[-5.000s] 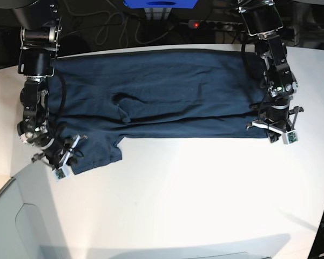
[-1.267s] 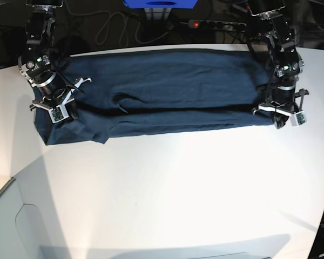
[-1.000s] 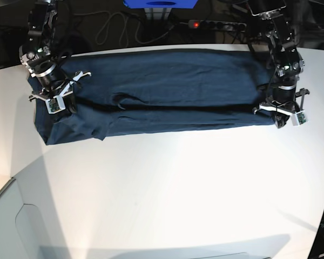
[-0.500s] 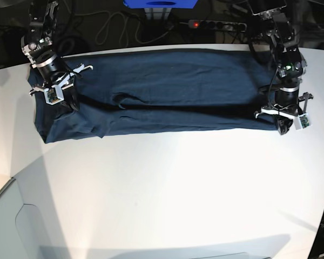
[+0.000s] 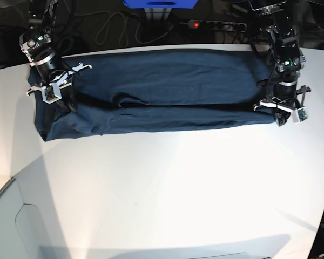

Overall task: Fold the T-shirt properly
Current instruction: 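Pull the held shirt edges with both grippers back toward the arms, folding lengthwise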

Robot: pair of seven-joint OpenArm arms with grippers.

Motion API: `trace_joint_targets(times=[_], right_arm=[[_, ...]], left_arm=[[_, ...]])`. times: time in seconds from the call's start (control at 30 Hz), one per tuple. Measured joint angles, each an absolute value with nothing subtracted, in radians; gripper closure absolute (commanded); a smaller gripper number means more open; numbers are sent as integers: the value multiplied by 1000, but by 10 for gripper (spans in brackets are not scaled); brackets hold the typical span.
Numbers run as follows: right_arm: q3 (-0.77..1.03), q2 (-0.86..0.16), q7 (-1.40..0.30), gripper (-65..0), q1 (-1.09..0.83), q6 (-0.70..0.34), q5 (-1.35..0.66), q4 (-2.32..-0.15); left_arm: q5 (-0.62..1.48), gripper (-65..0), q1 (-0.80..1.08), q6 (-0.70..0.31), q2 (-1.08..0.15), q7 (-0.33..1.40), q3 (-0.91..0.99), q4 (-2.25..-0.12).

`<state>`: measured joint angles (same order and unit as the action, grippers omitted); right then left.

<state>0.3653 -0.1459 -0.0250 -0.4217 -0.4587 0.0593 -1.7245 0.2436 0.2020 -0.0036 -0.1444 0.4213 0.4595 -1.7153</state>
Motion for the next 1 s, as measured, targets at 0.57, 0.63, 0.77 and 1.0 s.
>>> trace_joint_targets(times=[0.57,0.63,0.77,1.0], right_arm=[[407,-146,-22,0,-457,-459,60,-1723],[407,-145,-22,0,-472,-459,60,-1723],[407,-116,-20,0,-478,-459,59,-1723],[405,-111,-18,0,-509,-459,59,-1724]], left_arm=[[247,0,231,-4,-149,423,482,-1722],[247,0,237,-4,-149,423,482,-1722],[248,0,235,-4,-149,422,483,-1715],[247,0,236,-4,-149,423,483,-1715]])
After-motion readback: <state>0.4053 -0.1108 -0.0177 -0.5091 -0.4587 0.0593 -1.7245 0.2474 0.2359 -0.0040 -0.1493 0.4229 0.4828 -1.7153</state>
